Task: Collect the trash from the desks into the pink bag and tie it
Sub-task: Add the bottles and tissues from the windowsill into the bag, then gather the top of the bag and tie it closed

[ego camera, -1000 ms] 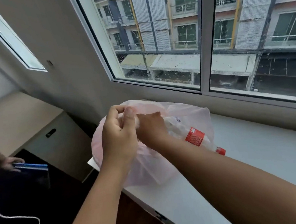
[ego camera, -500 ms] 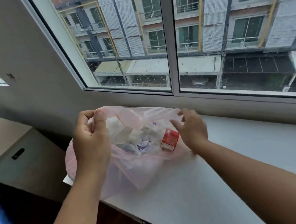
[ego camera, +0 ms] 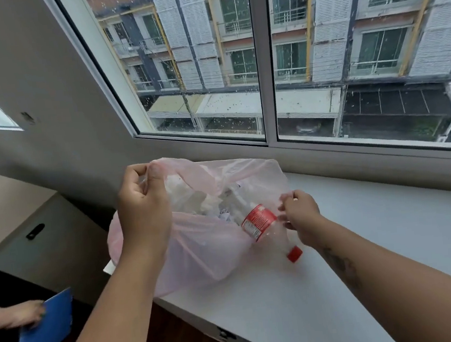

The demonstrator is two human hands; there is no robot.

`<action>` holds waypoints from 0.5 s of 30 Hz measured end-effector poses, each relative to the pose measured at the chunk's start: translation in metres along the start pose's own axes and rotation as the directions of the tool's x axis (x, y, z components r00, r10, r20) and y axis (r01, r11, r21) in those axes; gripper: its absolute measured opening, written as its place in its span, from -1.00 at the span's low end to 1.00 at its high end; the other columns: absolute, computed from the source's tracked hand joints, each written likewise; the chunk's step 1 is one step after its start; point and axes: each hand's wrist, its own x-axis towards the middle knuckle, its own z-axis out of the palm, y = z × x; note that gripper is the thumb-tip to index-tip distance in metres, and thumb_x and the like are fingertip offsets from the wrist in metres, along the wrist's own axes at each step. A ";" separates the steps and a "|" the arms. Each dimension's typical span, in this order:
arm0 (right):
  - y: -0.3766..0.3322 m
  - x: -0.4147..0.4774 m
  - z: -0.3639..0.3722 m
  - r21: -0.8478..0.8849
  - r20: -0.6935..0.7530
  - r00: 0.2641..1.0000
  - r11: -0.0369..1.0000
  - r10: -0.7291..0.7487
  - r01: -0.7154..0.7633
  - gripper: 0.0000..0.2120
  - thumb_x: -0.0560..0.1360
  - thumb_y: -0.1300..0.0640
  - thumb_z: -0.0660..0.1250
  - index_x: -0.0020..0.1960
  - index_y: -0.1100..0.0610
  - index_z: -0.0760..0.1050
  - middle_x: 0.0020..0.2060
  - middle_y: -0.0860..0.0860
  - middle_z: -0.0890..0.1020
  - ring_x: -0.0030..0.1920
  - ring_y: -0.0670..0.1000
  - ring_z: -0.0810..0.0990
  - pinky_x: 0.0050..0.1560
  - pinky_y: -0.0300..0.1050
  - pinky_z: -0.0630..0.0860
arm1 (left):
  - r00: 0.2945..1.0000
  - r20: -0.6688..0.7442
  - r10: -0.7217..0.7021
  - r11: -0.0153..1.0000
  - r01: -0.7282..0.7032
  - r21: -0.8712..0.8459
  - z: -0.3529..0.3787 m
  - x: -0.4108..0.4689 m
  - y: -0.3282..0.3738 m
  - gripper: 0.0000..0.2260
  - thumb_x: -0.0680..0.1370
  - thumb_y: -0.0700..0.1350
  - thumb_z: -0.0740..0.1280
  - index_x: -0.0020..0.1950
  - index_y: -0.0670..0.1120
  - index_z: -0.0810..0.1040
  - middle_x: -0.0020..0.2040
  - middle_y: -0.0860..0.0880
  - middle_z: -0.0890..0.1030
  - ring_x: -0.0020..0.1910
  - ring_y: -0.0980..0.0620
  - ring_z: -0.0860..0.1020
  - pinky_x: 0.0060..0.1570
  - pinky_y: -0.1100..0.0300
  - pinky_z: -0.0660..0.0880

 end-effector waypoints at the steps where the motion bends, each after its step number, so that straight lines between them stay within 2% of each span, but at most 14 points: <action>1: -0.008 -0.002 -0.001 0.032 -0.017 1.000 0.999 -0.012 0.012 -0.80 0.64 0.11 0.12 0.02 0.21 0.45 -0.20 0.11 0.53 -0.31 0.05 0.49 -0.32 -0.09 0.46 | 1.000 -0.006 0.005 1.000 -0.005 -0.007 -0.001 0.005 0.001 -0.85 0.59 0.09 0.25 -0.16 0.10 0.46 -0.31 0.03 0.49 -0.34 0.02 0.42 -0.26 0.03 0.43; 4: -0.041 -0.002 -0.009 0.083 -0.070 0.992 0.990 -0.106 0.111 -0.83 0.62 0.14 0.11 -0.06 0.17 0.42 -0.24 0.10 0.47 -0.37 0.03 0.41 -0.41 -0.15 0.37 | 0.998 -0.051 0.029 1.000 -0.029 0.002 -0.005 0.029 0.011 -0.83 0.61 0.06 0.24 -0.16 0.08 0.44 -0.32 0.06 0.45 -0.38 0.09 0.34 -0.29 0.10 0.35; 8: -0.087 -0.009 -0.026 0.056 -0.034 0.981 0.979 -0.192 0.194 -0.84 0.61 0.13 0.12 0.04 0.15 0.46 -0.18 0.08 0.50 -0.29 0.03 0.45 -0.38 -0.15 0.41 | 0.996 -0.081 0.036 0.998 -0.031 0.062 -0.012 0.065 0.024 -0.82 0.59 0.10 0.24 -0.18 0.08 0.44 -0.26 0.07 0.49 -0.26 0.07 0.41 -0.19 0.12 0.41; 10: -0.105 -0.013 -0.036 0.039 -0.064 0.976 0.976 -0.209 0.212 -0.85 0.61 0.13 0.15 0.01 0.14 0.48 -0.18 0.07 0.51 -0.30 0.04 0.48 -0.40 -0.16 0.46 | 0.993 -0.114 0.029 0.997 -0.021 0.068 -0.012 0.080 0.032 -0.83 0.57 0.10 0.25 -0.18 0.08 0.46 -0.23 0.10 0.50 -0.20 0.06 0.44 -0.14 0.12 0.44; 13: -0.129 -0.017 -0.054 0.054 -0.105 0.965 0.967 -0.241 0.248 -0.85 0.61 0.14 0.16 -0.06 0.15 0.48 -0.17 0.12 0.54 -0.27 0.08 0.53 -0.32 -0.05 0.57 | 0.992 -0.119 0.047 0.997 -0.039 0.067 -0.011 0.099 0.049 -0.85 0.57 0.08 0.26 -0.13 0.04 0.48 -0.24 0.12 0.50 -0.19 0.07 0.44 -0.15 0.16 0.42; 15: -0.143 -0.023 -0.069 0.054 -0.152 0.944 0.952 -0.291 0.302 -0.83 0.61 0.15 0.15 -0.12 0.12 0.46 -0.19 0.11 0.53 -0.27 0.08 0.51 -0.35 -0.08 0.55 | 0.993 -0.104 0.057 0.997 -0.051 0.059 -0.013 0.111 0.061 -0.82 0.57 0.07 0.27 -0.19 0.04 0.46 -0.24 0.12 0.50 -0.19 0.06 0.45 -0.16 0.17 0.42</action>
